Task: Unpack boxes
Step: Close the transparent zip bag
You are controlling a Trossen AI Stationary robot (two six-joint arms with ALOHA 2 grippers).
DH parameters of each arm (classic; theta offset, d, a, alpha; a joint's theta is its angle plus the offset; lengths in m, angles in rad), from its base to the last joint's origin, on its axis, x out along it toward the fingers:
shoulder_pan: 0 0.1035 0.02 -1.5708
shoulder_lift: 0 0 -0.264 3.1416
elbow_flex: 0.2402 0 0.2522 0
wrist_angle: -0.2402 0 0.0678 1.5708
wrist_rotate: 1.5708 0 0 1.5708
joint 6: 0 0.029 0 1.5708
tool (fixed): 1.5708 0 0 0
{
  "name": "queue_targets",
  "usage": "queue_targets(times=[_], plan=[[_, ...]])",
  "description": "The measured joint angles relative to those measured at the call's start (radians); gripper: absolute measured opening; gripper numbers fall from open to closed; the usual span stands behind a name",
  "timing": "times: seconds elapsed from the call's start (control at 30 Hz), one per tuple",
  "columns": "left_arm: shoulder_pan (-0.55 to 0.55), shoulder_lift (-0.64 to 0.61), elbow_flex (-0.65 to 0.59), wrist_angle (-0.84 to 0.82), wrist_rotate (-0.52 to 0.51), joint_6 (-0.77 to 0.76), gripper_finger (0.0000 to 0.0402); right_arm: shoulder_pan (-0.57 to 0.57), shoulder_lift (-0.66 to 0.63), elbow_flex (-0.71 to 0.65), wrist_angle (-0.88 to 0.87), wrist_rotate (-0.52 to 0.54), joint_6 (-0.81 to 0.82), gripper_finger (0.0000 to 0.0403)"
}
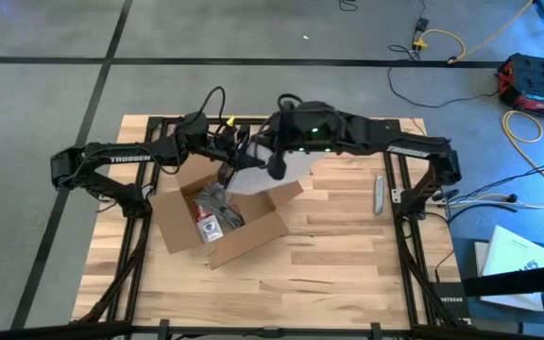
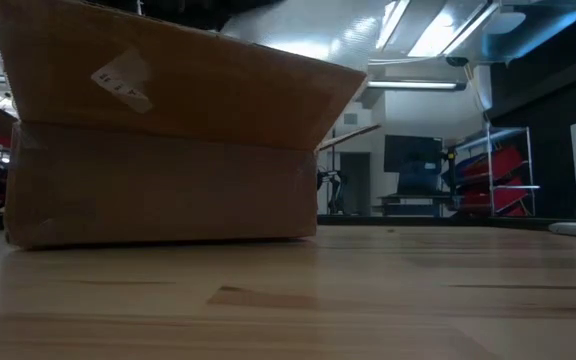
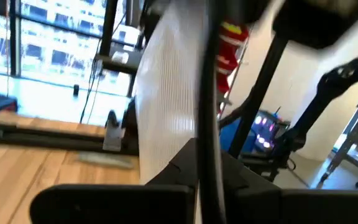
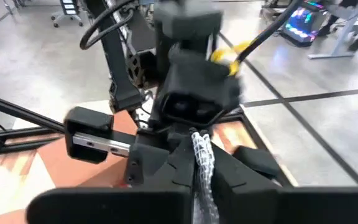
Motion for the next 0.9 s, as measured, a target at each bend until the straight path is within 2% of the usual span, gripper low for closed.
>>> queue_targets(times=[0.13,0.33,0.6,0.9], plan=[[0.014,0.000,0.000,-0.082,0.000,0.007,0.0000,0.000,-0.060,0.000,-0.096,0.029,-0.005,0.0001],[0.021,0.000,0.000,-0.178,0.000,0.062,0.0000,0.001,-0.153,0.000,-0.120,0.015,-0.010,0.0000],[0.021,0.000,-0.004,-0.225,0.001,0.090,0.0000,0.001,-0.256,0.000,-0.146,-0.158,-0.053,0.0000],[0.020,0.000,-0.006,-0.236,0.001,0.094,0.0000,0.001,-0.280,0.000,-0.257,-0.249,-0.021,0.0000]])
